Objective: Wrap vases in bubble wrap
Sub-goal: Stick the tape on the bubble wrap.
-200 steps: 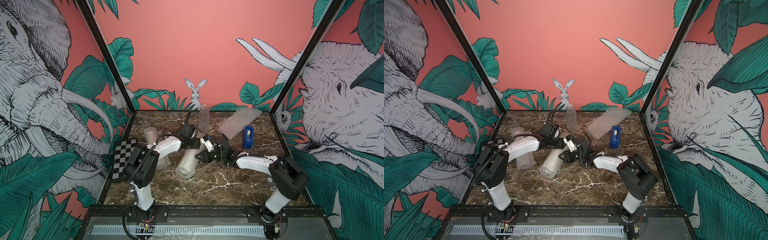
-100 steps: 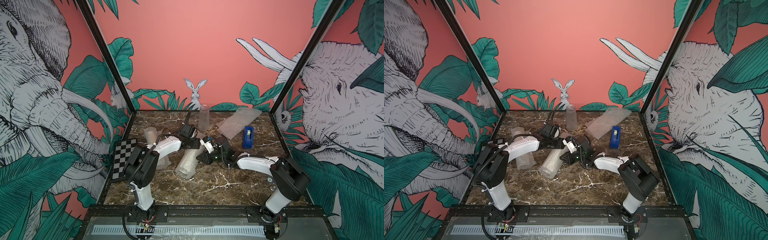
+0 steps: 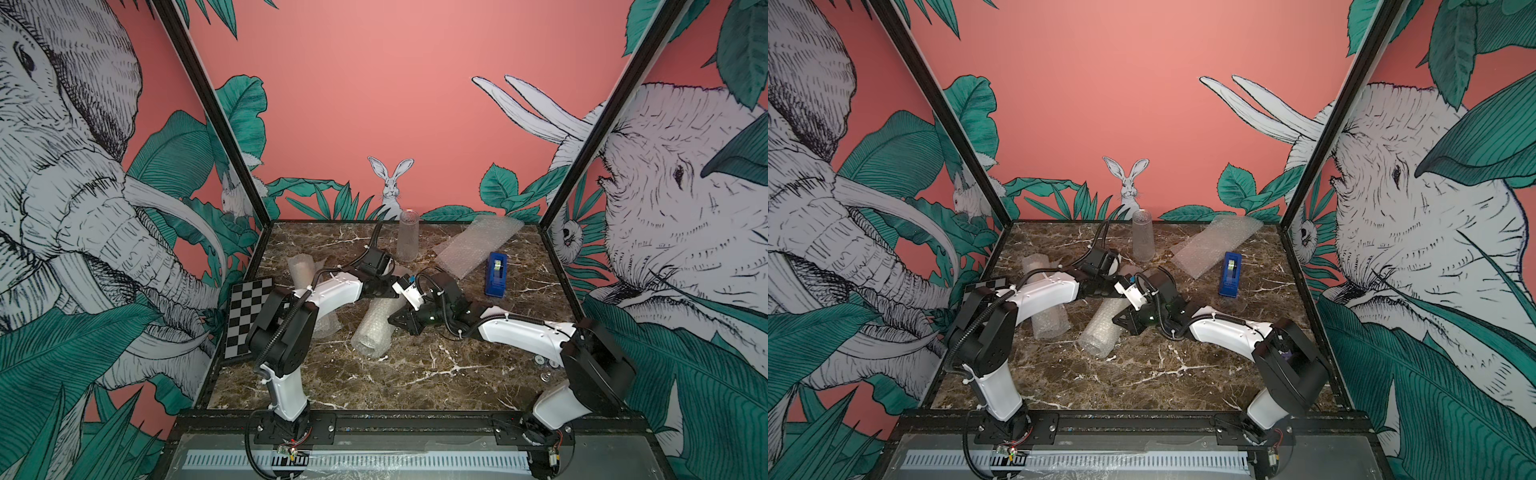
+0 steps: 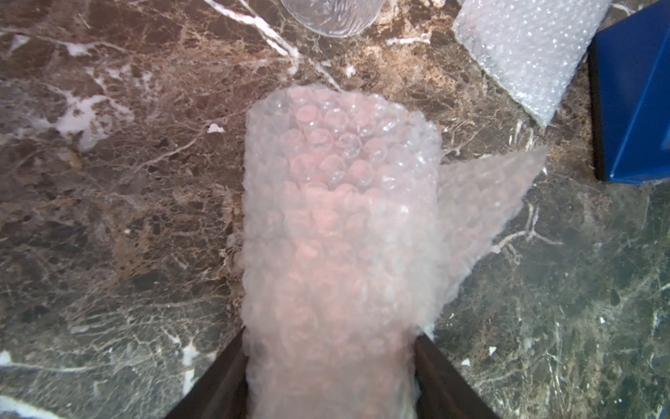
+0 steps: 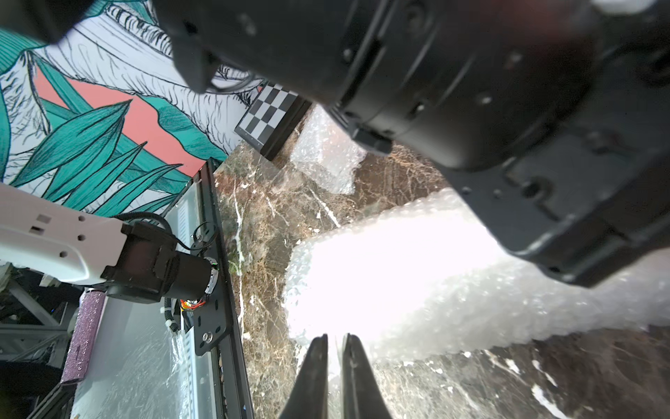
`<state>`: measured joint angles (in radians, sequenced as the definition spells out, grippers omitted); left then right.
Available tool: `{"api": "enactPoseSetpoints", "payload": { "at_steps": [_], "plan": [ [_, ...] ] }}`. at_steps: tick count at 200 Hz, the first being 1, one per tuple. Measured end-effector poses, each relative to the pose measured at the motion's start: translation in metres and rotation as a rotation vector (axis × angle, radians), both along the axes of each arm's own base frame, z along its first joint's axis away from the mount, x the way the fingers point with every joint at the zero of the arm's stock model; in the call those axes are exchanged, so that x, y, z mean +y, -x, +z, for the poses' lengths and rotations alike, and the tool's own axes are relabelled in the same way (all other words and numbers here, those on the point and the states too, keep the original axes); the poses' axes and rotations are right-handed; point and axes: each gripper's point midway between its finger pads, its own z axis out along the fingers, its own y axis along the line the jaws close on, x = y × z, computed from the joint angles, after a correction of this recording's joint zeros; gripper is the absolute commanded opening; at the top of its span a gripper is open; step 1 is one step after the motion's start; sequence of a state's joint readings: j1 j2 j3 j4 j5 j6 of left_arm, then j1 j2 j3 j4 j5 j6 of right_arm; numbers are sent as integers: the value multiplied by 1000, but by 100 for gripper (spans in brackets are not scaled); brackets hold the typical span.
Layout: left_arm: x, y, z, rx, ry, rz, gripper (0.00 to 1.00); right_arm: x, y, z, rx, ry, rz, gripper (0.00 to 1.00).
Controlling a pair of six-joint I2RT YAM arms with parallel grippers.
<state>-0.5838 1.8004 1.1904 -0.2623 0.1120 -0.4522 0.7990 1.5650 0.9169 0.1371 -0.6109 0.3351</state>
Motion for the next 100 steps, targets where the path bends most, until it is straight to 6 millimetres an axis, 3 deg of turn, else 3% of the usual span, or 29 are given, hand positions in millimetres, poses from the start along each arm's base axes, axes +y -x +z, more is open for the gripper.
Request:
{"api": "enactPoseSetpoints", "payload": {
  "at_steps": [65,100],
  "plan": [
    [0,0,0,0,0,0,64,-3,-11,-32,19,126,-27,11],
    [0,0,0,0,0,0,64,-5,-12,-35,16,143,-32,12]
  ]
}}
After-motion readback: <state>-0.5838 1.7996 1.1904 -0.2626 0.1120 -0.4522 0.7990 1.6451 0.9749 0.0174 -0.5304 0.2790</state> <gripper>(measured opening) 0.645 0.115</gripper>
